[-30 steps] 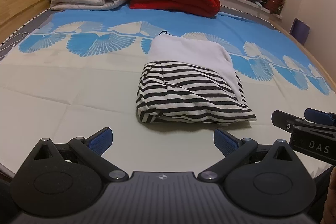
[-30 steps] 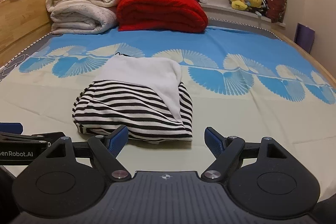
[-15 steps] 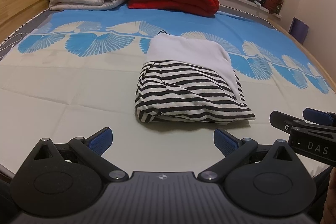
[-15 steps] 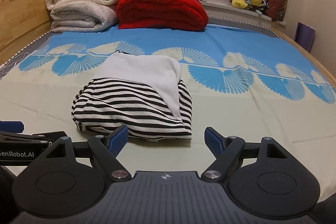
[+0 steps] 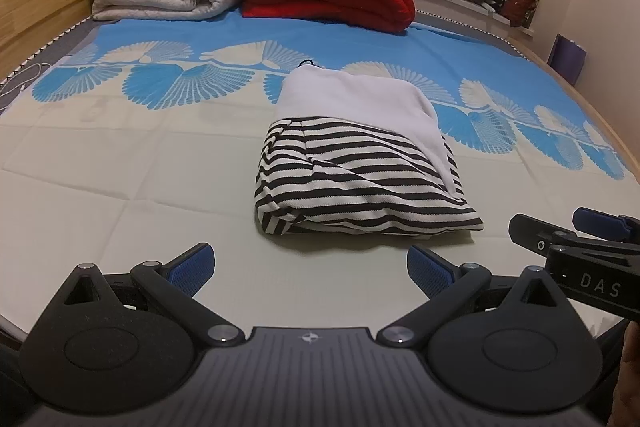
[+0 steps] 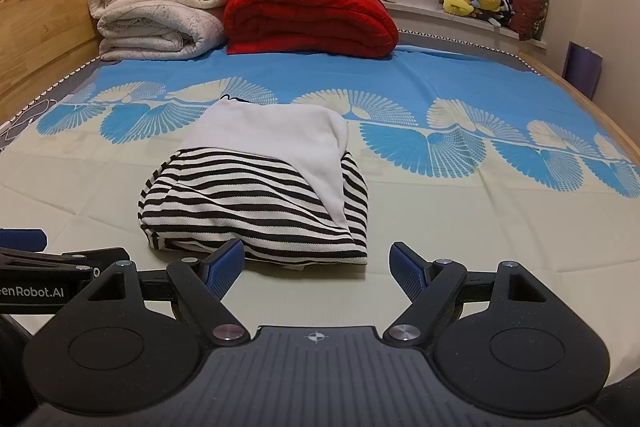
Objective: Fold small clothes
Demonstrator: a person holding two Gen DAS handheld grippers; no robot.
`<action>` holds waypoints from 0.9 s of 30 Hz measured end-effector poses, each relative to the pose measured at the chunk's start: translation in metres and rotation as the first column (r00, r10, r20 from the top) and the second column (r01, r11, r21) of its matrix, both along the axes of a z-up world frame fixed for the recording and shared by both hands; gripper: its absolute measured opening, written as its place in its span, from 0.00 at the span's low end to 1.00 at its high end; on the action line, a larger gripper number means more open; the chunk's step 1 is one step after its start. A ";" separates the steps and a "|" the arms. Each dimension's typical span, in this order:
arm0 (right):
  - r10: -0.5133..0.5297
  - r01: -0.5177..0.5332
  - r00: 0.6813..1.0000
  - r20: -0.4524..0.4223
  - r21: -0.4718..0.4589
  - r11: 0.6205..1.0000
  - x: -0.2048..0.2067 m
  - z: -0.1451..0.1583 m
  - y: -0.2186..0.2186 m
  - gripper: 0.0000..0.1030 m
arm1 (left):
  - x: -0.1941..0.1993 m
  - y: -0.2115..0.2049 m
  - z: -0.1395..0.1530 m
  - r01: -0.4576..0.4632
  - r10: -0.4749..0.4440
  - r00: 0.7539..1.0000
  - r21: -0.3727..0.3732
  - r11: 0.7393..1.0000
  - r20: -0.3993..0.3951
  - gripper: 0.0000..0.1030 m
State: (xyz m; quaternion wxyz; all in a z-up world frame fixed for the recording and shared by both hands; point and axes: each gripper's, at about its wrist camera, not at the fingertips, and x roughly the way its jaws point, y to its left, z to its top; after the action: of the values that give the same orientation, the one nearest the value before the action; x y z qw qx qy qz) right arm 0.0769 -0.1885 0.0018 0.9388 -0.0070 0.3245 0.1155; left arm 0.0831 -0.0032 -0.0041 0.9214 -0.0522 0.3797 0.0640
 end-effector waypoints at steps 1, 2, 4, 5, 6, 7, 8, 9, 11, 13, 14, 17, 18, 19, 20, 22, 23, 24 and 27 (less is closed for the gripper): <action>0.000 0.000 1.000 0.000 0.000 1.000 0.000 0.000 0.000 0.78 | 0.000 0.000 0.000 0.002 -0.002 1.000 0.000 1.000 0.001 0.99; 0.001 -0.001 1.000 0.000 0.000 1.000 0.000 0.000 0.000 0.78 | 0.000 0.000 0.001 0.002 -0.002 1.000 0.000 1.000 0.001 0.99; 0.001 -0.001 1.000 0.000 -0.001 1.000 0.000 0.000 0.000 0.78 | 0.000 0.000 0.001 0.003 -0.003 1.000 -0.001 1.000 0.001 0.99; 0.002 -0.002 1.000 -0.001 -0.002 1.000 0.000 0.000 0.000 0.78 | 0.000 0.000 0.001 0.003 -0.003 1.000 -0.002 1.000 0.001 0.99; 0.003 -0.003 1.000 -0.001 -0.002 1.000 0.000 -0.001 0.001 0.78 | 0.000 0.000 0.001 0.003 -0.003 1.000 -0.002 1.000 0.001 0.99; 0.004 -0.004 1.000 0.000 -0.002 1.000 0.000 0.000 0.001 0.78 | 0.000 0.000 0.001 0.004 -0.004 1.000 -0.003 1.000 0.002 0.99; 0.003 -0.003 1.000 -0.001 -0.002 1.000 0.000 0.000 0.001 0.78 | 0.000 0.000 0.001 0.004 -0.004 1.000 -0.003 1.000 0.002 0.99; 0.005 -0.005 1.000 -0.001 -0.003 1.000 0.000 -0.001 0.001 0.78 | 0.000 0.000 0.001 0.004 -0.004 1.000 -0.003 1.000 0.001 0.99; 0.008 -0.008 1.000 -0.002 -0.004 1.000 -0.001 -0.002 0.001 0.78 | 0.000 0.000 0.001 0.005 -0.005 1.000 -0.004 1.000 0.000 0.99; 0.007 -0.007 1.000 -0.002 -0.003 1.000 -0.001 -0.002 0.001 0.78 | 0.000 0.000 0.001 0.007 -0.007 1.000 -0.004 1.000 0.000 0.99; 0.007 -0.007 1.000 -0.002 -0.004 1.000 -0.001 -0.002 0.001 0.78 | 0.000 0.000 0.001 0.007 -0.007 1.000 -0.003 1.000 0.001 0.99; 0.007 -0.007 1.000 -0.002 -0.003 1.000 0.000 -0.002 0.001 0.78 | 0.000 -0.001 0.001 0.008 -0.008 1.000 -0.004 1.000 0.001 0.99; 0.007 -0.007 1.000 -0.002 -0.003 1.000 -0.001 -0.002 0.001 0.78 | 0.000 -0.001 0.001 0.007 -0.007 1.000 -0.003 1.000 0.001 0.99; 0.008 -0.008 1.000 -0.002 -0.003 1.000 -0.001 -0.002 0.001 0.78 | 0.000 -0.001 0.001 0.008 -0.008 1.000 -0.002 1.000 0.001 0.99; 0.008 -0.008 1.000 -0.002 -0.003 1.000 0.000 -0.002 0.001 0.78 | 0.000 -0.001 0.001 0.008 -0.008 1.000 -0.002 1.000 0.002 0.99; 0.007 -0.008 1.000 -0.002 -0.003 1.000 -0.001 -0.002 0.001 0.78 | 0.000 -0.001 0.000 0.009 -0.009 1.000 -0.002 1.000 0.002 0.99; 0.008 -0.008 1.000 -0.002 -0.003 1.000 0.000 -0.002 0.000 0.78 | 0.000 -0.002 0.000 0.009 -0.009 1.000 -0.002 1.000 0.002 0.99; 0.008 -0.008 1.000 -0.002 -0.003 1.000 0.000 -0.002 0.000 0.78 | 0.000 -0.002 0.000 0.008 -0.008 1.000 -0.002 1.000 0.002 0.99; 0.008 -0.008 1.000 -0.002 -0.003 1.000 0.000 -0.001 0.000 0.78 | 0.000 -0.002 0.000 0.009 -0.009 1.000 -0.004 1.000 0.001 0.99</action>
State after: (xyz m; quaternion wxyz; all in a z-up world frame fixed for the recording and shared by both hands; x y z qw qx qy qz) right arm 0.0766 -0.1881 0.0003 0.9379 -0.0097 0.3258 0.1187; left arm 0.0833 -0.0051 -0.0037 0.9219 -0.0524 0.3794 0.0593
